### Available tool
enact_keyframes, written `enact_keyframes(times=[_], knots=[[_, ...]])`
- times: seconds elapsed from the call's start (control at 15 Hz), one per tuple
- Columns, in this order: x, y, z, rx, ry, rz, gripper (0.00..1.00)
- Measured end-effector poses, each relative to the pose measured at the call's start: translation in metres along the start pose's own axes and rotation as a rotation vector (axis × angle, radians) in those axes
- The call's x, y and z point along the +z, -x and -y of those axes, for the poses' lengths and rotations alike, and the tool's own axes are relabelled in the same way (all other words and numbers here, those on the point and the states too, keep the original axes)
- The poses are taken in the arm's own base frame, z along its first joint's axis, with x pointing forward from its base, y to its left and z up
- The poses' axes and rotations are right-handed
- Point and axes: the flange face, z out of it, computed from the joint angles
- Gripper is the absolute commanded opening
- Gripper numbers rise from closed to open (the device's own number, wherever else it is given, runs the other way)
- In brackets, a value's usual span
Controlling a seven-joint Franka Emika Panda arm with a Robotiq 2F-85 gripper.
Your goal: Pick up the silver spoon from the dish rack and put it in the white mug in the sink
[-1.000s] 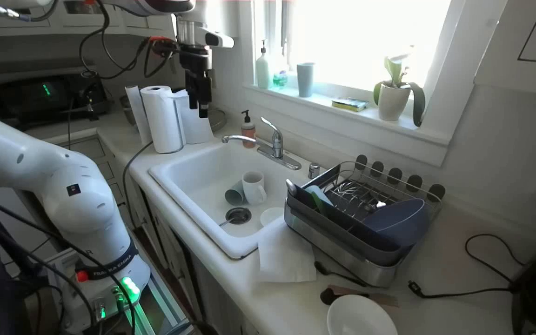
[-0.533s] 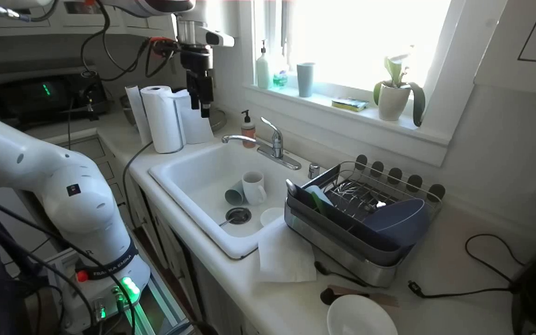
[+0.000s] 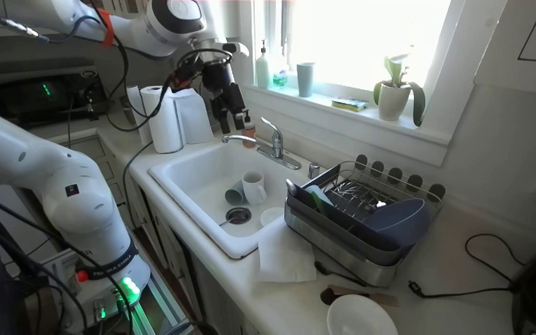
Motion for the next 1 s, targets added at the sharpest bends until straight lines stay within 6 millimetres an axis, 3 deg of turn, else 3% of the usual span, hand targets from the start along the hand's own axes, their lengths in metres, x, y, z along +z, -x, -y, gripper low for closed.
enact_keyframes(times=[0.4, 1.0], knots=[[0.060, -0.016, -0.007, -0.086, 0.172, -0.063, 1.00], [0.132, -0.032, -0.013, -0.123, 0.208, -0.109, 1.00]])
